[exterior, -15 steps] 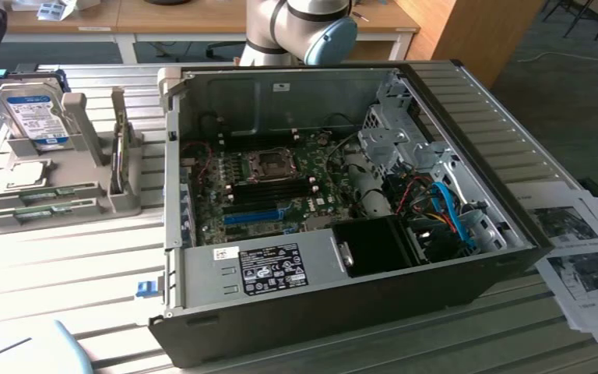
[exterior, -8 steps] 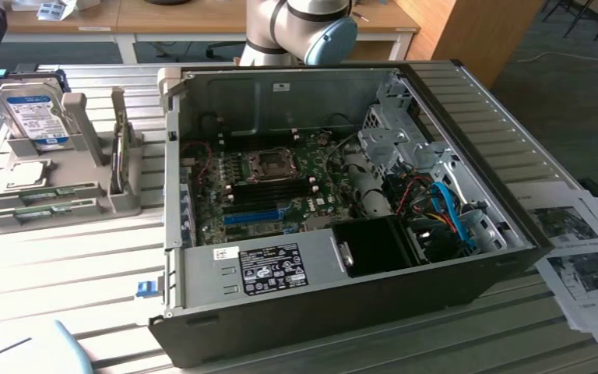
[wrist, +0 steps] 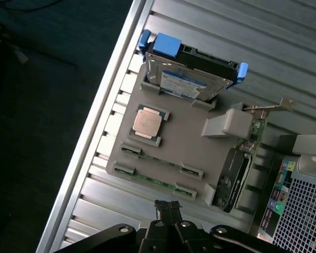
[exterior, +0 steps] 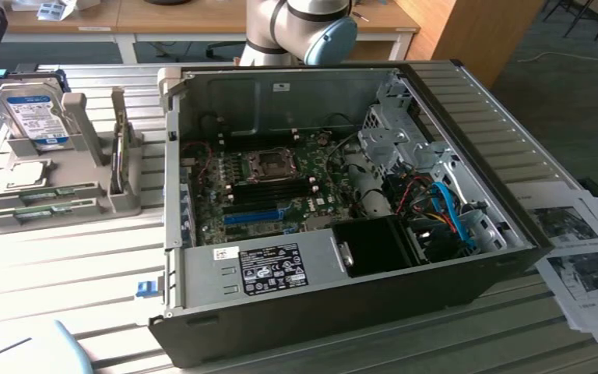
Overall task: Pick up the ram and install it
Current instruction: 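Pick up the ram and move it above insertion slot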
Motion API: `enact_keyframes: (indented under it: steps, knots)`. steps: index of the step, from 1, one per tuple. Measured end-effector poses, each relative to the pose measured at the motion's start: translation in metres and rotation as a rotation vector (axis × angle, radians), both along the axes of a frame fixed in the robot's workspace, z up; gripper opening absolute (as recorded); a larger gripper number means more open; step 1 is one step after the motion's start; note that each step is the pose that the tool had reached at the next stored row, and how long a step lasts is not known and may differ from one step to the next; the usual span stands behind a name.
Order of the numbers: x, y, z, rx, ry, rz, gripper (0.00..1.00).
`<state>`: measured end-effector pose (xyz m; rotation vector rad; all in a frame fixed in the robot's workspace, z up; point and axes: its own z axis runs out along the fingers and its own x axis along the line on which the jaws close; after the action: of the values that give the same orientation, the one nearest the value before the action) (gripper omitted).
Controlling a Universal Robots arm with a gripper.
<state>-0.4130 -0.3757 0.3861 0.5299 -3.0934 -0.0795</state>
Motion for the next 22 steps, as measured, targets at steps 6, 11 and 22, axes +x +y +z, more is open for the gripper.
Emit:
enact_keyframes:
  steps: [6,11,22]
  knots:
    - [0.0000,0.0000,0.0000,0.0000,0.0000,0.063,0.09]
    - [0.0000,0.0000,0.0000,0.0000,0.0000,0.118,0.09]
    - [0.0000,0.0000,0.0000,0.0000,0.0000,0.265,0.09]
